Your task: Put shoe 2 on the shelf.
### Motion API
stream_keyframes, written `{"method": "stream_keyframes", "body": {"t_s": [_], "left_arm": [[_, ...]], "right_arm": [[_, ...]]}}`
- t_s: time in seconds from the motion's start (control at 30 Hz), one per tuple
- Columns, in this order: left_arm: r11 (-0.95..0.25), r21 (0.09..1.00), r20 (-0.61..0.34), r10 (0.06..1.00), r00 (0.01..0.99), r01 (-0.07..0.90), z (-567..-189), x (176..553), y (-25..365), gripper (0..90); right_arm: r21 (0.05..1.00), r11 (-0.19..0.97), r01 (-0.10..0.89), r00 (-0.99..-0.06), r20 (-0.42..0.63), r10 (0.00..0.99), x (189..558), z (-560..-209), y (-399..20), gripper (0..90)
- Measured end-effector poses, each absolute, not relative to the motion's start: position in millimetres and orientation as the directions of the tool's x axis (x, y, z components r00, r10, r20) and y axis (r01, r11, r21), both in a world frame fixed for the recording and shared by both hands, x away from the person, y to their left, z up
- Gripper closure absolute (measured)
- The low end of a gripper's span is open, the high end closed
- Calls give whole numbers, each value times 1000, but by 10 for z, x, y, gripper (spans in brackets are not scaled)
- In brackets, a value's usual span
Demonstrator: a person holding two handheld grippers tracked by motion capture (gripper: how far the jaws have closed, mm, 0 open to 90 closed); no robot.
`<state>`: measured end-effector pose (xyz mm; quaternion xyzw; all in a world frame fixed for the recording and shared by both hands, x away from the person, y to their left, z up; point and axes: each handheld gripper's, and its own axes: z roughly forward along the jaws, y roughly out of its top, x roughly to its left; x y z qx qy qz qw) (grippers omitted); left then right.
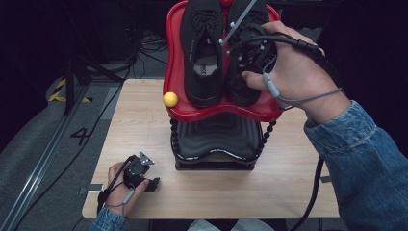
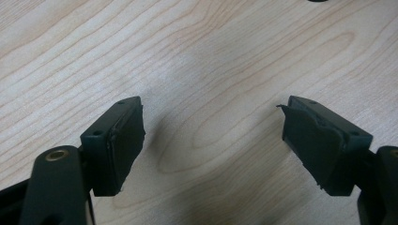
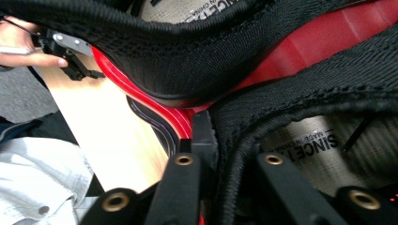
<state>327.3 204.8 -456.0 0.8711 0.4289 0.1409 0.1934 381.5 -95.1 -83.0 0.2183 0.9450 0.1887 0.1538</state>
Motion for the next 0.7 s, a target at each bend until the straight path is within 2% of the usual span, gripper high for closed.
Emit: {"method": "stream_keyframes", "body": {"t_s": [0.33, 0.7], "left_arm": [[-555, 460, 85, 804, 588, 693, -4565, 3270, 2063, 214], [-555, 455, 94, 808, 582, 697, -4555, 3235, 2078, 218]], "right_arm": [[516, 788, 336, -858, -178, 483, 3739, -653, -1111, 634], [607, 741, 287, -854, -188, 485, 3565, -366, -1296, 583]]}}
